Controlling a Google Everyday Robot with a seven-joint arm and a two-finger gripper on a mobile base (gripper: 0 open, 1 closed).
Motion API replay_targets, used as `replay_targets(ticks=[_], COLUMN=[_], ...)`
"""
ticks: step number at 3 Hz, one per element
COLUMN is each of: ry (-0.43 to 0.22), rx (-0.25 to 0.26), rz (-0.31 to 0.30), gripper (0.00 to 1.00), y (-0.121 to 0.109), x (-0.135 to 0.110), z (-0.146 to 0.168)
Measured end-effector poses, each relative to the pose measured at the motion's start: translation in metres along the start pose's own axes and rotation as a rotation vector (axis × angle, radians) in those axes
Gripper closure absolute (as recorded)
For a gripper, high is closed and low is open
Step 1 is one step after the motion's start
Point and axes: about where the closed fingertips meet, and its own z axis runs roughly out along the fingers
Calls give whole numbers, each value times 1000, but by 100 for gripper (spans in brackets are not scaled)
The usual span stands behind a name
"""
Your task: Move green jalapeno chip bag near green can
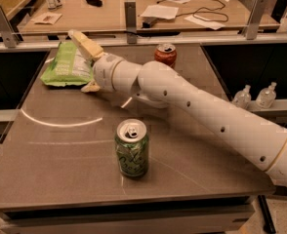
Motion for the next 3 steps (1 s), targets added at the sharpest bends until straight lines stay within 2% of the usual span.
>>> replay_targets(ticks=[1, 3], ry=[-25, -51], rx=[-8, 50], rz=[-9, -58], gripper=[17, 64], y=[2, -19], x=[-6, -2], z=[6, 1])
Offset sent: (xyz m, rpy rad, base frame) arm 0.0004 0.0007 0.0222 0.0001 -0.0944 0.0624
